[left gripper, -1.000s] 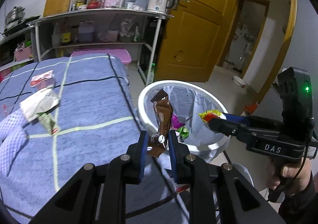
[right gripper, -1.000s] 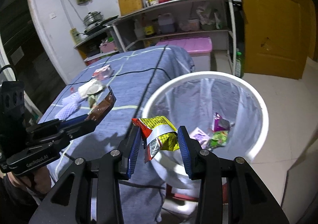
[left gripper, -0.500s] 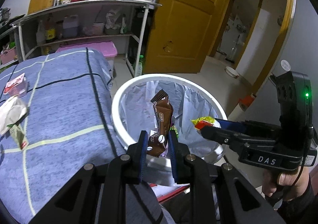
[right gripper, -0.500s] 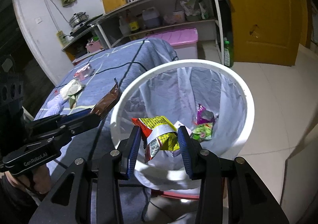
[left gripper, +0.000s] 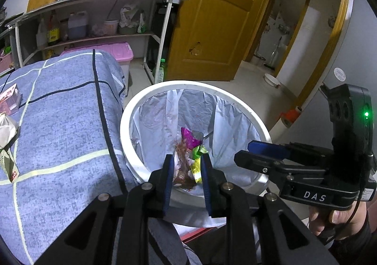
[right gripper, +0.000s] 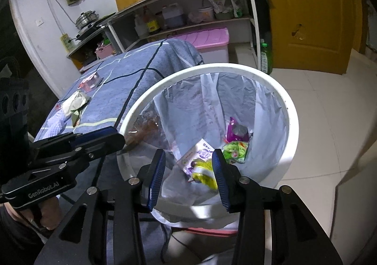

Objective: Collect trash
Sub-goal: 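Move both tools back over the table toward the remaining trash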

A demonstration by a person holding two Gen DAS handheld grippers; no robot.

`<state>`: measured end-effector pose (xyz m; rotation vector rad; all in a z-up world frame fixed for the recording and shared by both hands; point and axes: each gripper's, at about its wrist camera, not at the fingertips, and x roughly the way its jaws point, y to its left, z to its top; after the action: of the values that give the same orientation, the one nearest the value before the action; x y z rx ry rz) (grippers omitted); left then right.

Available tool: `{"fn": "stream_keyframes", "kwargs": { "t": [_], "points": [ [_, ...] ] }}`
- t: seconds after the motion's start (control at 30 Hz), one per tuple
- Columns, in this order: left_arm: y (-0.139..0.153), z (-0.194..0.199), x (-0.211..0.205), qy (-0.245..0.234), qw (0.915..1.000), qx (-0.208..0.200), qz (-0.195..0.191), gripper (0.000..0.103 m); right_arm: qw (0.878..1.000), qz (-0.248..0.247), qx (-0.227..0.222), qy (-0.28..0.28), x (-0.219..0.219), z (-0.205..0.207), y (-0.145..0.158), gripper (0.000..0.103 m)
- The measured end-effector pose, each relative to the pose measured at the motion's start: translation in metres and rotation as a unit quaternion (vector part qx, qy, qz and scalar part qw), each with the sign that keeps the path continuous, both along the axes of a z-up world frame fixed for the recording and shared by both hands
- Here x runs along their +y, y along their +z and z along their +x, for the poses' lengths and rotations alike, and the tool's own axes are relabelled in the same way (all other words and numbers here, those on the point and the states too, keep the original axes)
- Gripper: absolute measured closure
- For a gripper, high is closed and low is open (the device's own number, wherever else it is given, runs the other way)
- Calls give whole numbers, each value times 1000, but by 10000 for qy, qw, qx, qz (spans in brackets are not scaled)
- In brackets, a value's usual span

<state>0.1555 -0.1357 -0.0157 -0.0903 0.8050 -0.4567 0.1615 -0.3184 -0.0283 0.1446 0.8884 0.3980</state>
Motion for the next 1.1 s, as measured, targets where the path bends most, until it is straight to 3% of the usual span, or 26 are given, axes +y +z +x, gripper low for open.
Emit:
{"fn": "stream_keyframes", "kwargs": {
  "t": [0.07,0.1,0.47,1.1],
  "points": [
    [0,1,0,-12,10000,-15,-36,65,10000,9,-3,-20,-1,0,0,61],
    [1,0,1,-7,10000,-28,-57,63,10000,8,-6,-26,-1,0,0,61],
    [13,-18,14,98,9996,-196,-168,64,9997,23,-221,43,6,-12,17,61],
    [31,-58,63,665,9967,-427,-181,64,9957,-1,-674,631,52,-49,50,61]
  ]
}}
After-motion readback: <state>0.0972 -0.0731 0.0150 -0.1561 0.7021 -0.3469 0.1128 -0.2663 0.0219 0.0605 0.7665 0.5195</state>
